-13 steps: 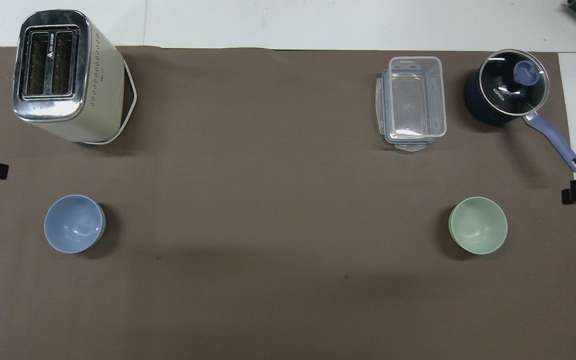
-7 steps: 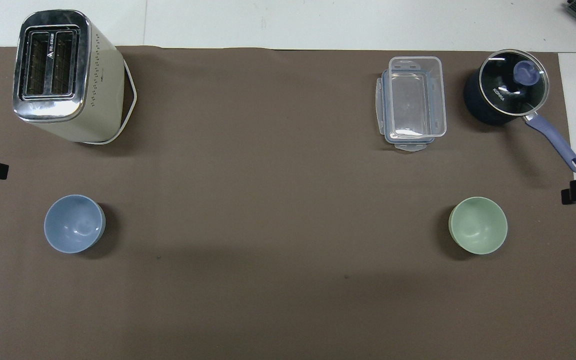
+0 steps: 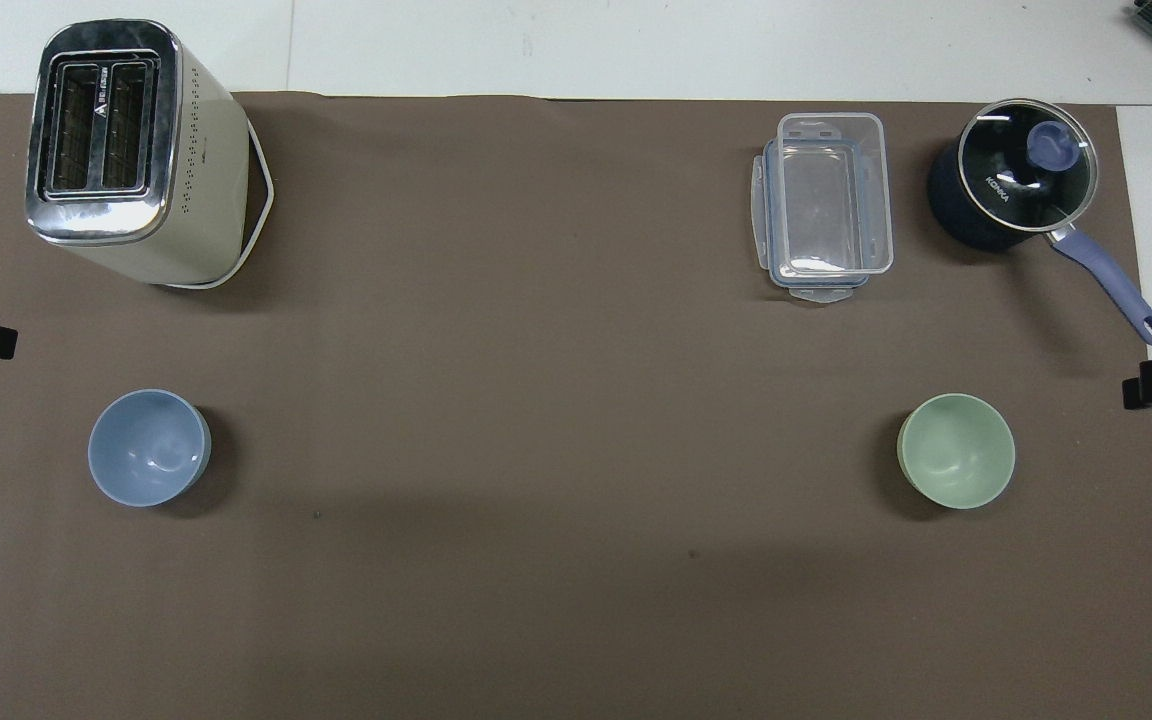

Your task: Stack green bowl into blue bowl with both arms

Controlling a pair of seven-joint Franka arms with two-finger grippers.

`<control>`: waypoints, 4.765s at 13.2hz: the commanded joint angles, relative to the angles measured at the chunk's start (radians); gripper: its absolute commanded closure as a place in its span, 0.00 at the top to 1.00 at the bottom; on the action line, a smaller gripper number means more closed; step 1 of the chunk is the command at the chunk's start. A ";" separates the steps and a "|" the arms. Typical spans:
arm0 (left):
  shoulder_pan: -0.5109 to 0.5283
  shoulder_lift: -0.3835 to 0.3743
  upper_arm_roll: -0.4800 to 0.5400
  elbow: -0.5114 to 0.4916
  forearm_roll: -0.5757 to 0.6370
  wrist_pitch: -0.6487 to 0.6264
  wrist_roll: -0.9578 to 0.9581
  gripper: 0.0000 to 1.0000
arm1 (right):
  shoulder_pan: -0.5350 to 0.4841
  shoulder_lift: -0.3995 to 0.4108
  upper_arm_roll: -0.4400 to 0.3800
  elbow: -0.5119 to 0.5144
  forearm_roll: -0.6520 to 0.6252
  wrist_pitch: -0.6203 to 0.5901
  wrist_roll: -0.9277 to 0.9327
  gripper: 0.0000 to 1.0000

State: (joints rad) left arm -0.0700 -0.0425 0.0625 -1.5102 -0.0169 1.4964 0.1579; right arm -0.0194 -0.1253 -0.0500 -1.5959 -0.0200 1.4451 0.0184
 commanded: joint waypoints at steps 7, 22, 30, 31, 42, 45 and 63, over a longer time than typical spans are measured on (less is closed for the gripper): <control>-0.002 -0.007 0.000 0.007 0.008 -0.010 0.003 1.00 | -0.011 -0.036 0.007 -0.049 -0.006 0.026 0.014 1.00; -0.014 -0.008 -0.004 0.004 0.006 -0.010 0.005 1.00 | -0.013 -0.036 0.007 -0.049 -0.006 0.026 0.014 1.00; -0.002 -0.031 -0.003 -0.042 0.000 -0.004 0.015 1.00 | -0.014 -0.036 0.007 -0.049 -0.006 0.026 0.014 1.00; -0.001 -0.045 0.003 -0.062 -0.001 0.005 0.018 1.00 | -0.014 -0.036 0.007 -0.049 -0.006 0.026 0.014 1.00; 0.171 -0.048 0.005 -0.484 -0.086 0.471 0.328 1.00 | -0.014 -0.036 0.006 -0.049 -0.006 0.026 0.014 1.00; 0.203 0.016 0.003 -0.571 -0.147 0.571 0.402 1.00 | -0.014 -0.036 0.006 -0.049 -0.006 0.026 0.014 1.00; 0.303 0.072 0.003 -0.759 -0.247 0.613 0.612 0.00 | -0.014 -0.036 0.006 -0.050 -0.005 0.026 0.014 1.00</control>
State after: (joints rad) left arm 0.2406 0.0605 0.0624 -2.2447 -0.2431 2.1356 0.7636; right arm -0.0220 -0.1354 -0.0509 -1.6122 -0.0200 1.4452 0.0184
